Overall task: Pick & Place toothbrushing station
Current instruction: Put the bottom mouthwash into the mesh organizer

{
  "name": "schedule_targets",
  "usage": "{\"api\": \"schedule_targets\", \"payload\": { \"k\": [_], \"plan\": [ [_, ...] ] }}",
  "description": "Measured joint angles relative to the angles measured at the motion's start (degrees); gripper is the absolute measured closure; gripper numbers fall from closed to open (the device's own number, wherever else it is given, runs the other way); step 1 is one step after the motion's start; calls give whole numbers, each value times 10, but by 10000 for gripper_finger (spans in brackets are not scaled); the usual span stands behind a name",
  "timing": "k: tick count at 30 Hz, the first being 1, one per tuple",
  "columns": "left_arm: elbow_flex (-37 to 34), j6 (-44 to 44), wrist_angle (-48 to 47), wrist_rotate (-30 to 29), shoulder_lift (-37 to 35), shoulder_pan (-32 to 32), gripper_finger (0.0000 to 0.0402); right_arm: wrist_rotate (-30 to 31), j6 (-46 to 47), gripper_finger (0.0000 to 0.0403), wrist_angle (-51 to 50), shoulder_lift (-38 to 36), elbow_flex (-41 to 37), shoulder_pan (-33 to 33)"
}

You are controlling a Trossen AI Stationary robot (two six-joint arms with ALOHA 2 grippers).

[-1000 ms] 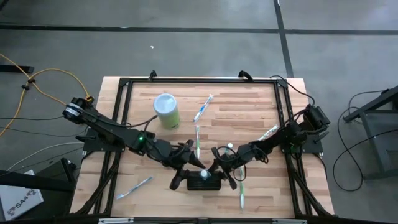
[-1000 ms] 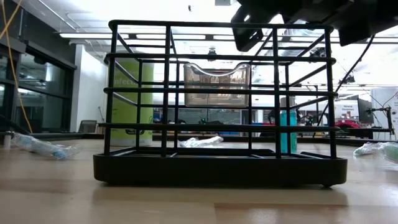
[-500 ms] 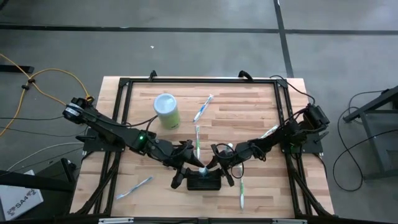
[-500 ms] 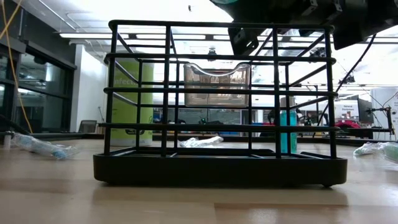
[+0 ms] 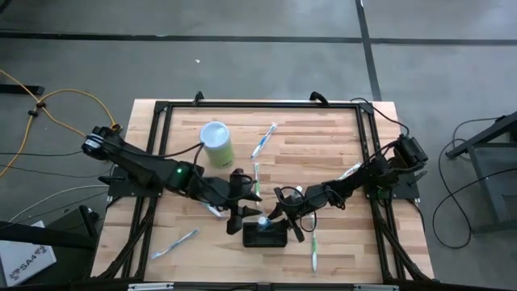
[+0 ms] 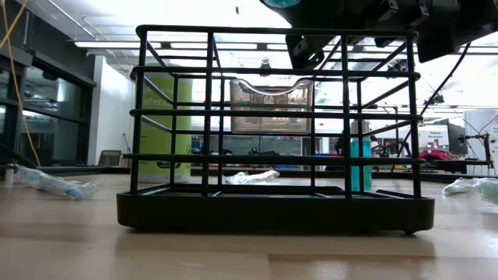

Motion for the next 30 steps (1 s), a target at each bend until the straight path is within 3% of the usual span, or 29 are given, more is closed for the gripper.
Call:
{"api": "schedule_targets", "payload": {
  "k": [9, 17, 30],
  "plan": [
    [37, -43, -80, 10, 29, 0, 222, 9, 0, 324, -2, 0, 0, 0],
    [113, -34, -154, 15, 84, 0, 222, 13, 0, 324, -10, 0, 0, 0],
    [121, -30, -157, 19, 87, -6, 222, 23, 0, 325, -10, 0, 0, 0]
  ]
}}
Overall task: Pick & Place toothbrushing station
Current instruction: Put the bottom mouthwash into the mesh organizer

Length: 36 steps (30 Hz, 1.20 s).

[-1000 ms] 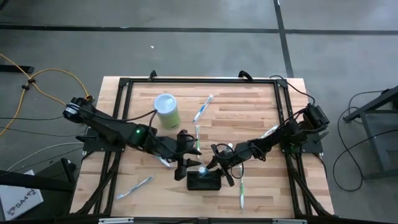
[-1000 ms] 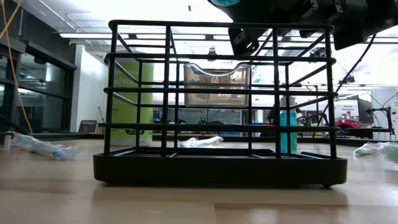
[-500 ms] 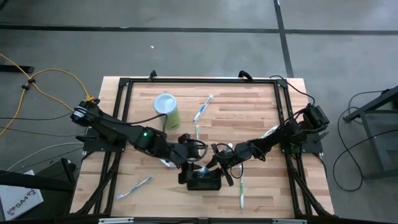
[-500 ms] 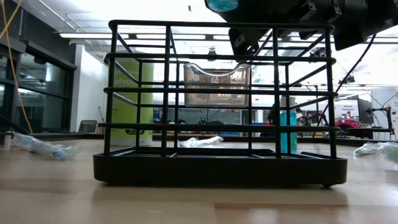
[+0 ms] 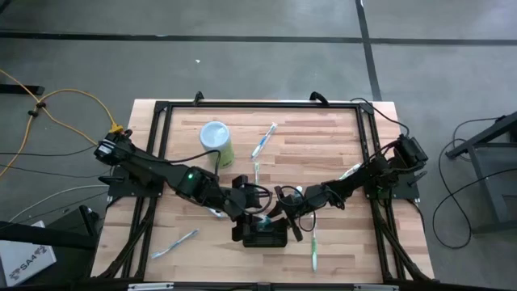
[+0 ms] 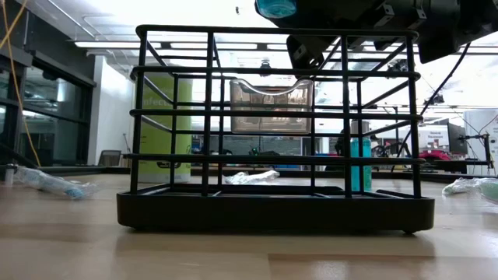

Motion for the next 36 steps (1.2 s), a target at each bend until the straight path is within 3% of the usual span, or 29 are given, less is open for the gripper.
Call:
{"api": "schedule_targets", "payload": {
  "k": [36],
  "plan": [
    [-1, 13, 14, 49, 42, 12, 222, 2, 0, 322, 10, 0, 0, 0]
  ]
}}
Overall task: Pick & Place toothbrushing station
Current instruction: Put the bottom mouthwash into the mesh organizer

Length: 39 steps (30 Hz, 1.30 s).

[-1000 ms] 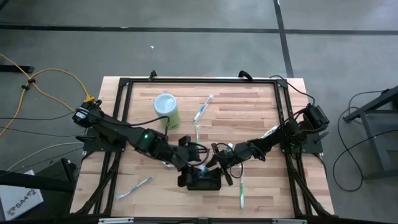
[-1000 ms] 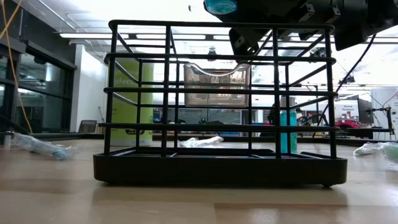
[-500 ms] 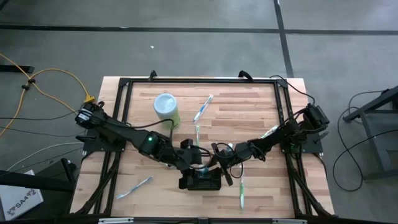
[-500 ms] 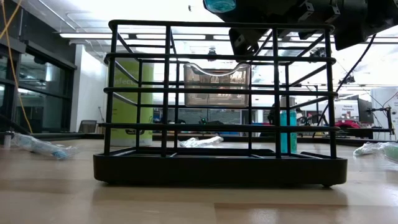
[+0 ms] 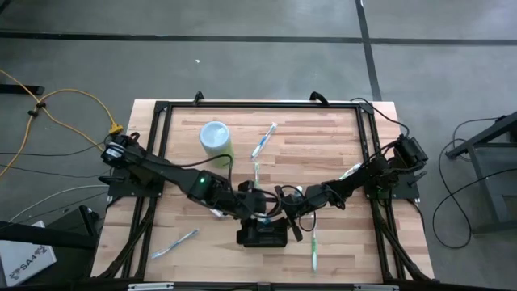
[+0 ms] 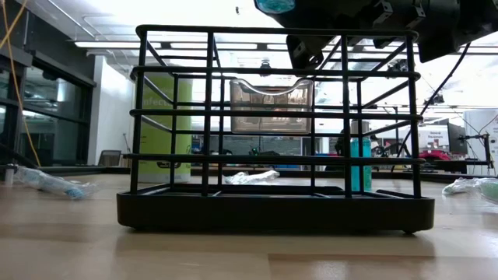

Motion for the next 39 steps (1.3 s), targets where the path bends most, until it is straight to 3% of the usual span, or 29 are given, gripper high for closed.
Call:
{"api": "schedule_targets", "payload": {
  "k": [39],
  "plan": [
    [1, -19, 18, 26, 16, 4, 222, 4, 1, 326, -3, 0, 0, 0]
  ]
}}
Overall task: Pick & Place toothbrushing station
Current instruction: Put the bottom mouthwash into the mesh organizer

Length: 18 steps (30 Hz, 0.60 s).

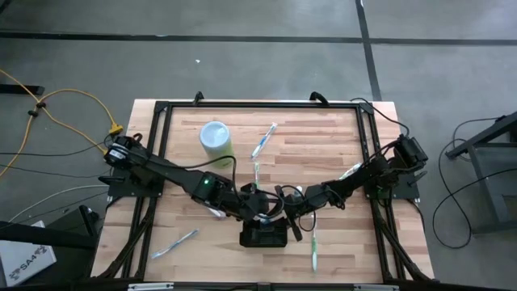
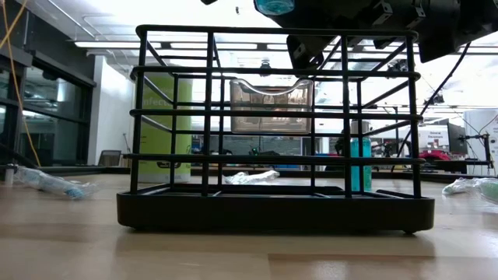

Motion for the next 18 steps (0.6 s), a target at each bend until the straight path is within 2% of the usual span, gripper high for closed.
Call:
{"api": "schedule_targets", "payload": {
  "k": [18],
  "plan": [
    [28, -14, -60, 62, 0, 36, 222, 4, 1, 323, -4, 0, 0, -1]
  ]
}}
